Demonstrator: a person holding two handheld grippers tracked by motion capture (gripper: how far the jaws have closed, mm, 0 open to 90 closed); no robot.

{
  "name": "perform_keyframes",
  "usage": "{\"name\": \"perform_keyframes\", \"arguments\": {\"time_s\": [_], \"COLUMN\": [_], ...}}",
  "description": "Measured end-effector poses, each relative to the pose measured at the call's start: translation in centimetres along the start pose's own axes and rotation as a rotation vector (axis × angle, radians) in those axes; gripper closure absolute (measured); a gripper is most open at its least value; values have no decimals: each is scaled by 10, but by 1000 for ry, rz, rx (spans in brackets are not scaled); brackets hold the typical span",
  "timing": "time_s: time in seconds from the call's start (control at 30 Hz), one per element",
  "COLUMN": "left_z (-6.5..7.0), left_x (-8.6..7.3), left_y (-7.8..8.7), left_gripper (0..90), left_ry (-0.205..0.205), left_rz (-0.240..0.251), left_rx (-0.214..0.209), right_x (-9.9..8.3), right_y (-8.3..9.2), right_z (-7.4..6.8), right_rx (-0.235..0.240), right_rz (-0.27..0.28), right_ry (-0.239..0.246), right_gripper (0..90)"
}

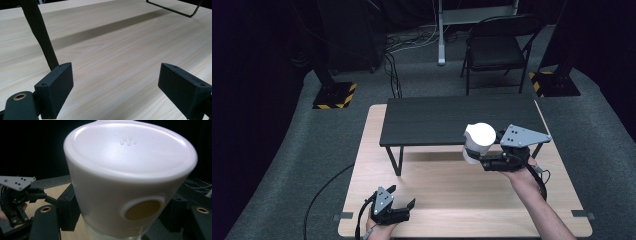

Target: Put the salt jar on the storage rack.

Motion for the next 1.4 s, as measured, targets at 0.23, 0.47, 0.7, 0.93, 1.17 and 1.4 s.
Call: {"name": "perform_keyframes", "arguments": {"time_s": [0.23, 0.47, 0.7, 0.93, 1.17, 1.4], "left_z": [0, -1, -1, -1, 0, 1], "left_x": [0, 0, 0, 0, -1, -1], "left_y": [0, 0, 0, 1, 1, 1], "left_gripper": [126, 126, 126, 126, 126, 126], "left_ry": [1, 2, 4, 4, 4, 3], "left_rz": [0, 0, 1, 0, -1, -1], "left_rx": [-1, -3, -3, -3, -1, 2], "right_x": [16, 18, 13, 4, -26, -72], "right_y": [-9, -26, -39, -41, -16, 20], "right_z": [11, 24, 33, 34, 25, 13], "right_rx": [-50, -101, -114, -112, -122, -94], "right_rz": [-2, -40, -31, -17, 37, 88], "right_ry": [2, -31, -79, -74, -19, -2], "right_gripper": [299, 299, 296, 185, 103, 72]}}
Point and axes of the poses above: each handheld gripper's, and its own axes: y roughly backward along the jaws, x roughly out of its top, z roughly to its right, the point moved 9 cm from there along -y, roughly forward along the jaws, and after that the axes turned 1 degree about -z, right-handed, at the moved point
